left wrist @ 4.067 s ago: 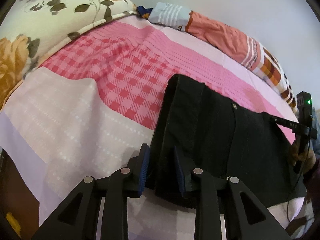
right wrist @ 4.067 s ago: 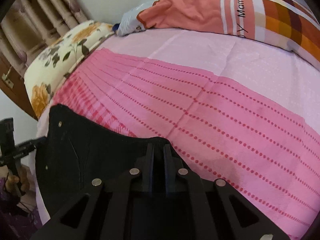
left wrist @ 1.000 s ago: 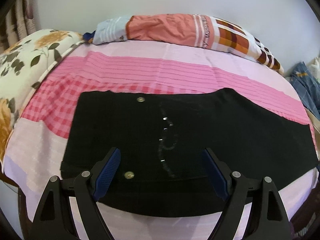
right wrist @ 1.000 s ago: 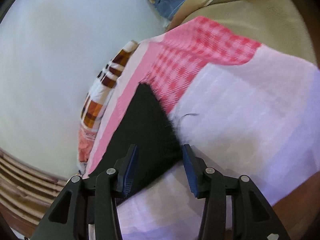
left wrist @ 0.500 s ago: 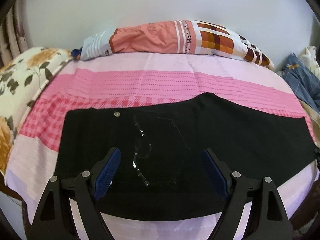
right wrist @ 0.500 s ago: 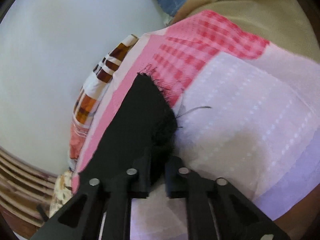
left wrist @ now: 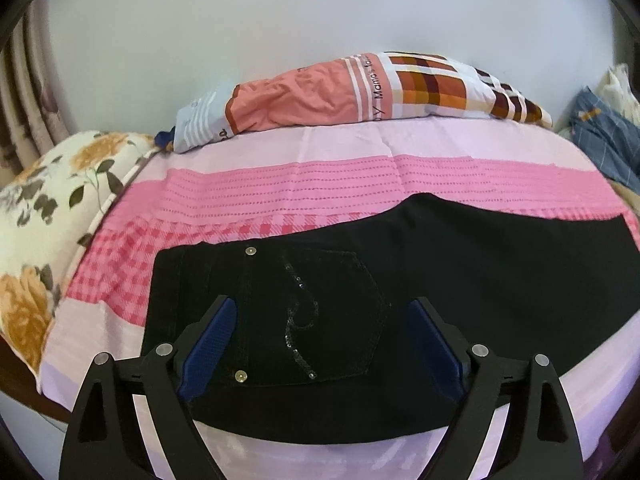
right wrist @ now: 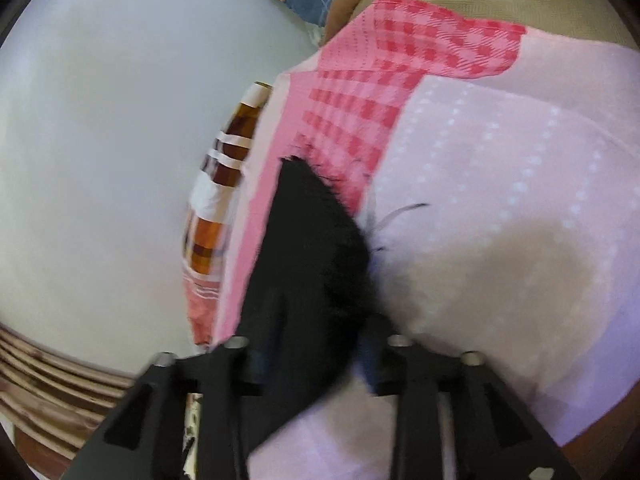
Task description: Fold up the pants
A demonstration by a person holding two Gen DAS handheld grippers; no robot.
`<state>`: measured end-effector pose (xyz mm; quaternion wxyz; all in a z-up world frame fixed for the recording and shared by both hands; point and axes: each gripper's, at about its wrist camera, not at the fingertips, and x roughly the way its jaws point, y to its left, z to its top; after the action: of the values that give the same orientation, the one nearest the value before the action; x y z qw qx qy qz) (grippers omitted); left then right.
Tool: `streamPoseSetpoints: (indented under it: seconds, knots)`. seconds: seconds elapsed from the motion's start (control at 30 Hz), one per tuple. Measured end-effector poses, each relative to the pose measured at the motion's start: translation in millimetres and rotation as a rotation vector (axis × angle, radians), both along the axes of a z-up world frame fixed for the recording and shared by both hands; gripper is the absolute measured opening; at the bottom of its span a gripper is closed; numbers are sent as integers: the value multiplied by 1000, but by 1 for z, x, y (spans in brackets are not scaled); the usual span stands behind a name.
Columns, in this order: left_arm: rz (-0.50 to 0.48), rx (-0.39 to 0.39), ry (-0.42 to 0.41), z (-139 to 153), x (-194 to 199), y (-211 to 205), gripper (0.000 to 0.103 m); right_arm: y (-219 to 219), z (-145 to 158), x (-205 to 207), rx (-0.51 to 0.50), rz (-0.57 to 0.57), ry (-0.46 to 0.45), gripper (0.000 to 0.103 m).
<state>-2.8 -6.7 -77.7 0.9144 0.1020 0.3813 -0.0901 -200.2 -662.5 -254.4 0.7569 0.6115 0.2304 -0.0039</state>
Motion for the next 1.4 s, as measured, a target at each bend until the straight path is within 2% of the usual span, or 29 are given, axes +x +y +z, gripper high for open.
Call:
streamPoseSetpoints:
  seconds: [0.07,0.17,0.2,0.23,0.3,0.47,0.6,0.77,1.07,1.4]
  knots:
    - [-6,23,-6,0,-1,-3,89,2,7,6,-28,6,9,46]
    - [-7,45,-12,0,-2,-6,89,7,16,13,-96,20,42,48]
    - [-7,53,-18,0,-3,-7,89,10,20,16,-132,27,62,43]
    - [-8,57,-21,0,-3,-8,90,12,22,18,-164,32,87,29]
    - [-10,65,-23,-1,-4,-9,90,16,22,23,-243,55,162,11]
    - [-14,95,-15,-5,-2,-13,91,16,23,22,-265,55,160,10]
    - [-16,118,-13,-7,-1,-15,91,17,25,21,-245,44,151,10]
    - [-9,132,-5,-10,0,-14,92,26,43,30,-234,55,111,9]
    - [8,119,4,-10,2,-4,92,78,87,74,-282,185,43,9]
    - [26,108,35,-16,3,6,93,141,91,109,-245,325,23,9]
